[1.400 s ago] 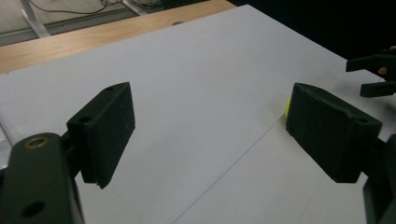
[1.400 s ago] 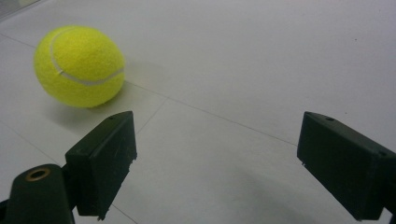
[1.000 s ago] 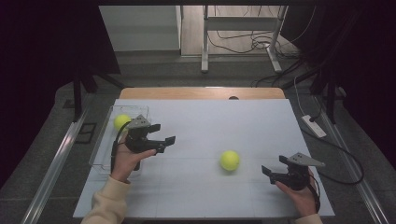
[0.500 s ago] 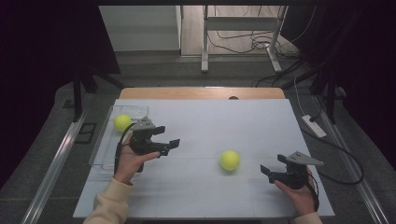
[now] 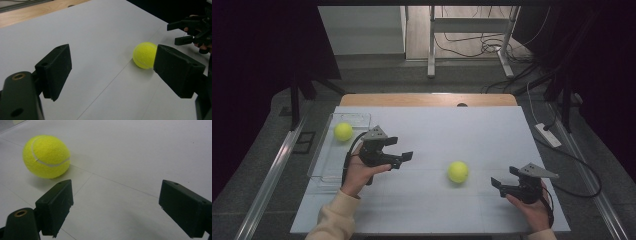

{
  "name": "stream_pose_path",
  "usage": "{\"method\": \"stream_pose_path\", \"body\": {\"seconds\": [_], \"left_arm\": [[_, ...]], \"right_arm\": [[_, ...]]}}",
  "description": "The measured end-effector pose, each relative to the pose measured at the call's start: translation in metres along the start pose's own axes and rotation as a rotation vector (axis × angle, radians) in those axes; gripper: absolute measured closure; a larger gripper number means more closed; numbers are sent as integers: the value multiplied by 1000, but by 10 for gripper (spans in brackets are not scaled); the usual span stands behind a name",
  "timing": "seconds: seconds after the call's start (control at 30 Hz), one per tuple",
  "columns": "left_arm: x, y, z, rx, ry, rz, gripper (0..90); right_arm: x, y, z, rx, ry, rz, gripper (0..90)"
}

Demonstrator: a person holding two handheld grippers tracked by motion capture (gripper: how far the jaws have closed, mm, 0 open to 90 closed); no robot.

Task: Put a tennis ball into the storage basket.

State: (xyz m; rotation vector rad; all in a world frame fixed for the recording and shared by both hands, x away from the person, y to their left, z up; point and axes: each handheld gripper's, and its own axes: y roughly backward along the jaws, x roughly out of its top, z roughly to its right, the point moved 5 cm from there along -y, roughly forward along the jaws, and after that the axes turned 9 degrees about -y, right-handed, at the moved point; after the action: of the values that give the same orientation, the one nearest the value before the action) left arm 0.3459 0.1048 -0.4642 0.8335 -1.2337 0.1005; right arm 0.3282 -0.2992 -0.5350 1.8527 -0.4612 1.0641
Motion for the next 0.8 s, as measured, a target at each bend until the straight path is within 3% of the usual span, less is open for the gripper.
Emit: {"method": "stream_pose_path", "body": {"seconds": [0.33, 0.8], "left_arm": [[6, -12, 9, -26, -13, -6, 159], [5, -32, 19, -54, -35, -55, 155]], "right_arm": [[0, 0, 0, -1, 0, -1, 119], [0, 1, 1, -3, 0, -1, 119]]}}
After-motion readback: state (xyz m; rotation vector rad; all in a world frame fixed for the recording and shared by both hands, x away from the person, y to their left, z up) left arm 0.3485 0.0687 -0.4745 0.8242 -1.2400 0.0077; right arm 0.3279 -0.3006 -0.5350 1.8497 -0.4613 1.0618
